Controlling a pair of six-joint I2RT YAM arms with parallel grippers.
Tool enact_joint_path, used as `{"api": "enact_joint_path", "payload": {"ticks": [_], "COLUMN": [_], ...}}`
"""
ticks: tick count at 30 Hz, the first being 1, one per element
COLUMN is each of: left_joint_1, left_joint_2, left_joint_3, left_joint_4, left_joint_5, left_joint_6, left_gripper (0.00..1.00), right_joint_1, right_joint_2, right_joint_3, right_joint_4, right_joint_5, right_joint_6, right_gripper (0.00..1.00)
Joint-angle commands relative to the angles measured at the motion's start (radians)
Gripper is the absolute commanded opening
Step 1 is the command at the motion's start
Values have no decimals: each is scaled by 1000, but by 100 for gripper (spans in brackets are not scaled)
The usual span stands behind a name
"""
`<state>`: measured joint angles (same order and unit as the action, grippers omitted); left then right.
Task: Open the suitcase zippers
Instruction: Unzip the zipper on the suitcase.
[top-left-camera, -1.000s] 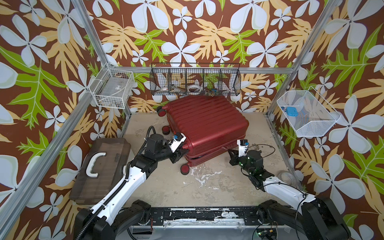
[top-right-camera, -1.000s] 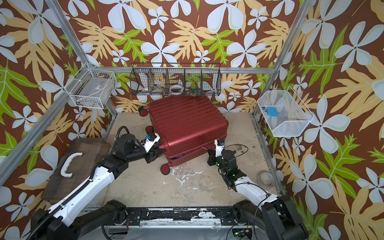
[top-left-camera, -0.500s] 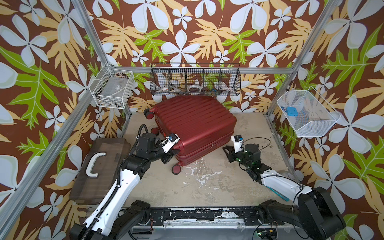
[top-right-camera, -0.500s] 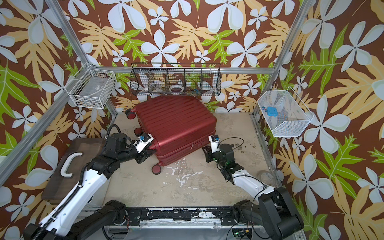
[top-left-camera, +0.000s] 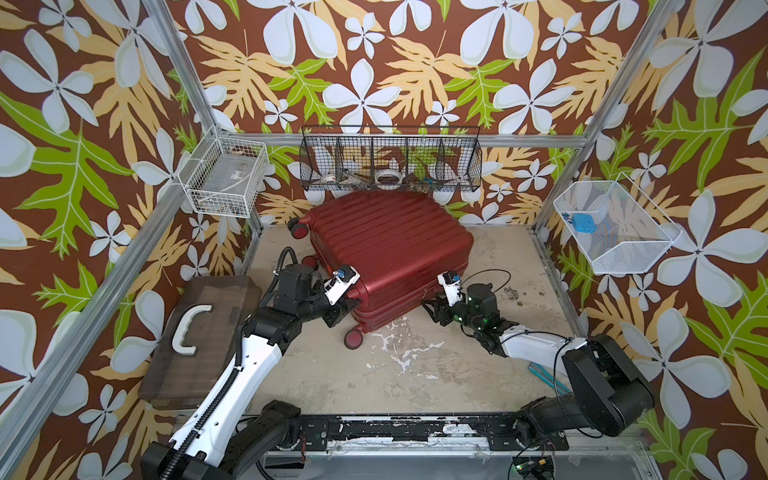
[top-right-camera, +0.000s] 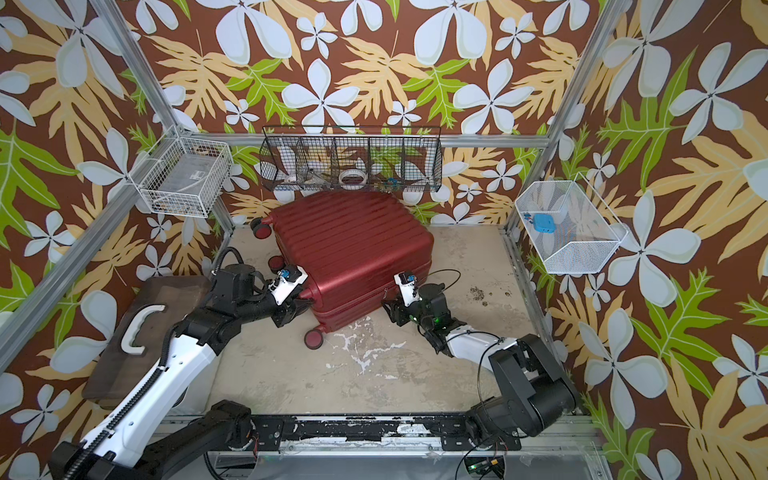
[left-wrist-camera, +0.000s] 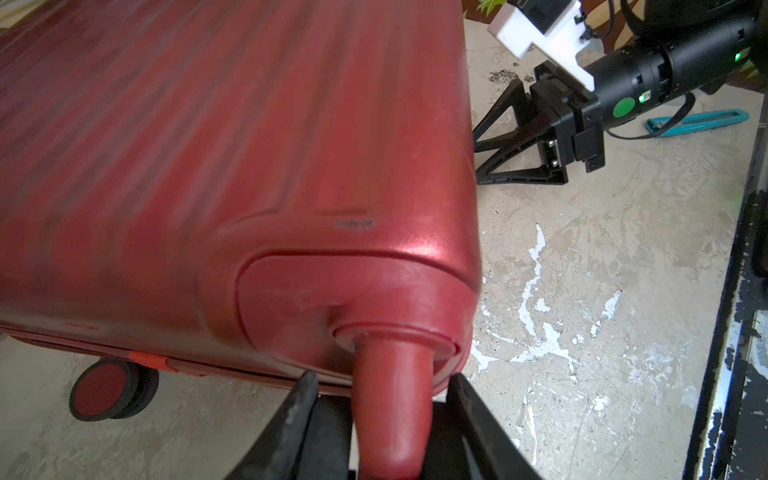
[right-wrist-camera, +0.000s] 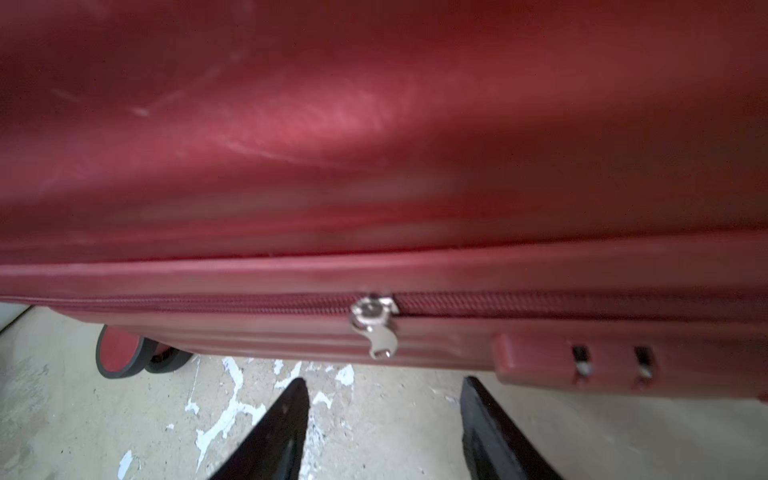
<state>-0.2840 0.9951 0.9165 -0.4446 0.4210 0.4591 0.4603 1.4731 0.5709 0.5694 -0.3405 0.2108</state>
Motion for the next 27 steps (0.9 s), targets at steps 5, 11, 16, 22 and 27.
{"api": "enact_joint_path", "payload": {"ticks": [5, 11, 16, 22, 27], "left_joint_1": [8, 8, 8, 8, 8], "left_joint_2": [0, -5, -9, -9, -10], "left_joint_3": [6, 4, -1, -4, -15], "left_joint_4": [180, 184, 183, 185, 194], "left_joint_5": [-25, -14, -4, 1, 10], "left_joint_6": [-91, -115, -123, -126, -132], "left_gripper": [0, 0, 0, 0, 0], "right_joint_1": [21, 35, 51, 54, 54], "right_joint_2": [78, 138, 185, 209, 214], "right_joint_3": [29, 15, 23, 24, 30], "right_joint_4": [136, 251, 317, 372, 391], "right_joint_5": [104, 197, 241, 262, 272], "right_joint_6": [65, 102, 114, 116, 115], "right_gripper": [52, 46, 44, 35, 31]}}
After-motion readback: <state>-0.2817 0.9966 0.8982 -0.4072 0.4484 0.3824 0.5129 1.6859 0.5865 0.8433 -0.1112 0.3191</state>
